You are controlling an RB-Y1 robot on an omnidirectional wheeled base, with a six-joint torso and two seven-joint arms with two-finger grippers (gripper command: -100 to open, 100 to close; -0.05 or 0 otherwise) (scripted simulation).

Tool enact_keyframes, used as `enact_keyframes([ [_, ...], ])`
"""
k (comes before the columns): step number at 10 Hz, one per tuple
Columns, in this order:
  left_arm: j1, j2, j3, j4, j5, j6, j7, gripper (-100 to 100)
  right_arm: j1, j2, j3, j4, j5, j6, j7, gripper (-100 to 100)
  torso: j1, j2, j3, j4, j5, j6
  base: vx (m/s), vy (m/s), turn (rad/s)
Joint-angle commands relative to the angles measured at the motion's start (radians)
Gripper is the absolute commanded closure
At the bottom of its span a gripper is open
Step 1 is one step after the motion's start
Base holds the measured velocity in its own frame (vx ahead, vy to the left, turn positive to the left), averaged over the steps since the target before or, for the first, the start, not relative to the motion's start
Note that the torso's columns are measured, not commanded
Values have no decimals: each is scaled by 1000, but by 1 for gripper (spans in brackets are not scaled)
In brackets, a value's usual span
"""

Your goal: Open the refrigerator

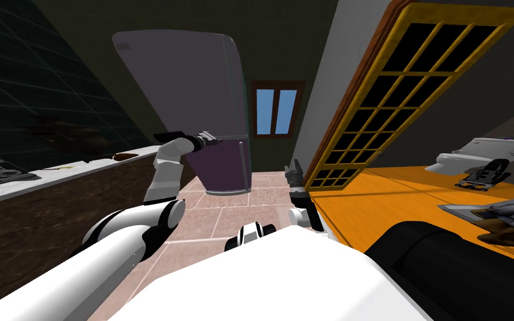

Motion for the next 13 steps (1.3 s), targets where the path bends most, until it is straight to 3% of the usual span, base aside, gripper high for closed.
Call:
enact_keyframes([
  [1,3,-12,-3,12,-6,-23,-9,-100,0,0,0,0,0,0,0,0,1,1,1,1,0,0,185,-76,-62],
  [10,16,-62,-13,51,-35,-107,-41,-100,0,0,0,0,0,0,0,0,1,2,1,1,0,0,182,-76,-78],
  [13,11,-56,-10,44,-38,-95,-34,-100,0,0,0,0,0,0,0,0,1,4,3,2,0,0,79,-42,-8],
])
